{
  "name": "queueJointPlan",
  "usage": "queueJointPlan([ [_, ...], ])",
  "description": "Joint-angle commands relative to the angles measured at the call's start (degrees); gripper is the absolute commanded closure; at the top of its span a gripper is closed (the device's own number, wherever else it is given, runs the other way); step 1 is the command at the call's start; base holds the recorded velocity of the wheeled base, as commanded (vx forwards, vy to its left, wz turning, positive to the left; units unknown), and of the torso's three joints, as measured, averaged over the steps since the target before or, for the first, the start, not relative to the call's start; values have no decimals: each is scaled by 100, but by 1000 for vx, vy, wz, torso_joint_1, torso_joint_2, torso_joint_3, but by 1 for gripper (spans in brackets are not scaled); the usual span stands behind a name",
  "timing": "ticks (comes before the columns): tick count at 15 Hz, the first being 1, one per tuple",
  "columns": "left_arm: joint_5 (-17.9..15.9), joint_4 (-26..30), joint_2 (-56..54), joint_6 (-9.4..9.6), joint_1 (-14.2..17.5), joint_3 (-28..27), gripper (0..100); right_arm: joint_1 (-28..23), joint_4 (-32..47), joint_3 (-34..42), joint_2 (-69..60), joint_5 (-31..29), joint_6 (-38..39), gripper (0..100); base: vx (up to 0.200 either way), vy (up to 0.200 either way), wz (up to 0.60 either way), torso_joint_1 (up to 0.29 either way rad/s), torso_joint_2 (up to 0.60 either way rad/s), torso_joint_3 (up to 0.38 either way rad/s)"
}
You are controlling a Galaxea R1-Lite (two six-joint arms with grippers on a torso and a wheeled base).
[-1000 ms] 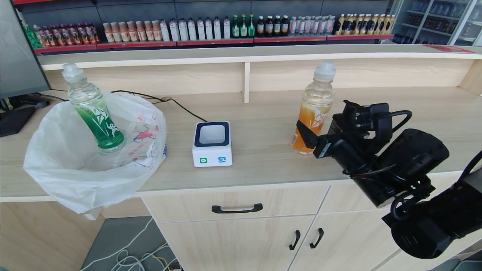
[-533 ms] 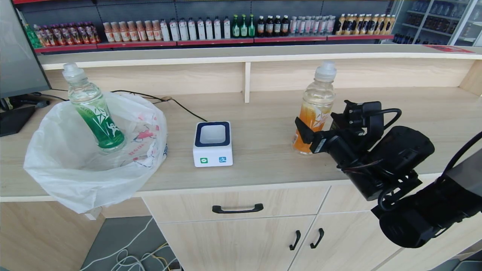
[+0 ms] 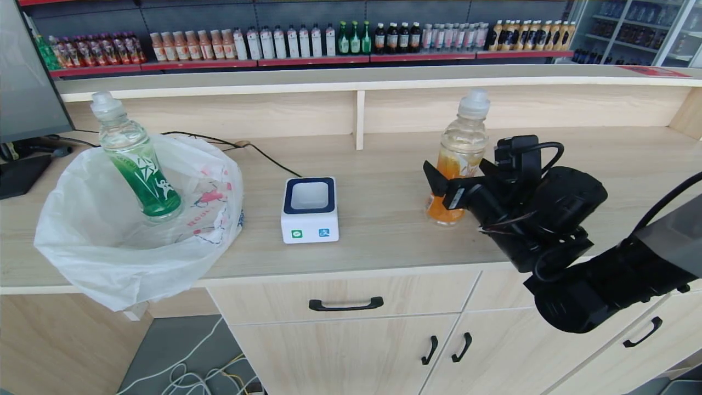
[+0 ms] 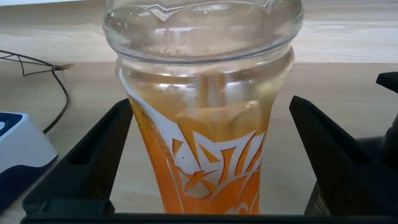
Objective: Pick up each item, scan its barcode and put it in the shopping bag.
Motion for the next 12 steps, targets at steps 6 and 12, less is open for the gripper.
queueJointPlan([
  [6, 1, 0, -2, 6, 0, 1, 0, 26, 148, -580, 279, 0, 5, 0, 0, 0, 0, 0, 0, 0],
  [12, 1, 0, -2, 6, 0, 1, 0, 26, 200, -659, 279, 0, 93, 100, 0, 0, 0, 0, 0, 0],
])
